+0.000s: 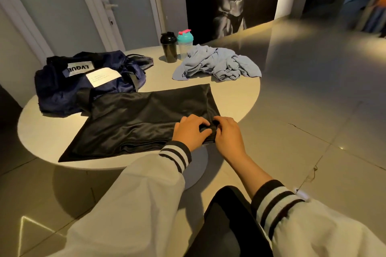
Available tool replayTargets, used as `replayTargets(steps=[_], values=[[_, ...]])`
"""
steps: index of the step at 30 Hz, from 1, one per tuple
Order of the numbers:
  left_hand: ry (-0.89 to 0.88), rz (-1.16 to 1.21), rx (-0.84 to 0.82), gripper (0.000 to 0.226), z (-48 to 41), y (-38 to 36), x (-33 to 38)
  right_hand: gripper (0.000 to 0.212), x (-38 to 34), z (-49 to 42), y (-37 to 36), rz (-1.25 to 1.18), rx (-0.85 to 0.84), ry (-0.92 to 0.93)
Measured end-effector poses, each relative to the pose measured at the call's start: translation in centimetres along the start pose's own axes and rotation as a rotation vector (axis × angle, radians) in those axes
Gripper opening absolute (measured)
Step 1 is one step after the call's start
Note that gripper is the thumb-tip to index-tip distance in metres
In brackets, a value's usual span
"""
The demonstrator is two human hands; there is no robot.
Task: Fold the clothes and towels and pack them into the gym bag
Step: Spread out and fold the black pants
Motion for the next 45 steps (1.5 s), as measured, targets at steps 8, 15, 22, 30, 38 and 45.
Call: replayTargets(steps=[8,15,22,30,38,45], values=[[-0.004,0.272,0.190,0.011,0.0,1.2,-0.6,0.038,-0.2,-0.9,0.4,0.036,0.024,-0.035],[-0.086,0.397,0.235,0.012,1.2,2.3,-0.4,0.040,-1.4,-1.8,-0.5,-0.098,-0.114,-0.066],[-0.070,0.351,0.177,0.016,1.6,1.3,-1.2,0.041,-0.5,-2.0,-0.1,-0.160,-0.041,-0.143],[-0.203,-0.095,0.040,0.040,1.7,-0.4,1.2,0.037,0.4,-0.5,0.7,0.061,-0.017,-0.234],[-0.178,0.180,-0.218,0.057,0.8,-2.5,4.0,0.029,2.4,-0.2,2.7,-0.142,0.032,-0.279],[0.102,-0.336,-0.092,0.054,0.4,-1.0,-0.6,0.028,-1.1,-1.0,4.0,-0.100,0.106,-0.098]])
Point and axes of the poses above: each hand's wrist, its own z-axis away from the middle knuckle, its own y-axis out of the back of the hand, x = y × z, the point moved 8 cm from there along -z, towards the middle knuckle, and after that the axes turned 8 degrees about -x, right-handed, at the moved point
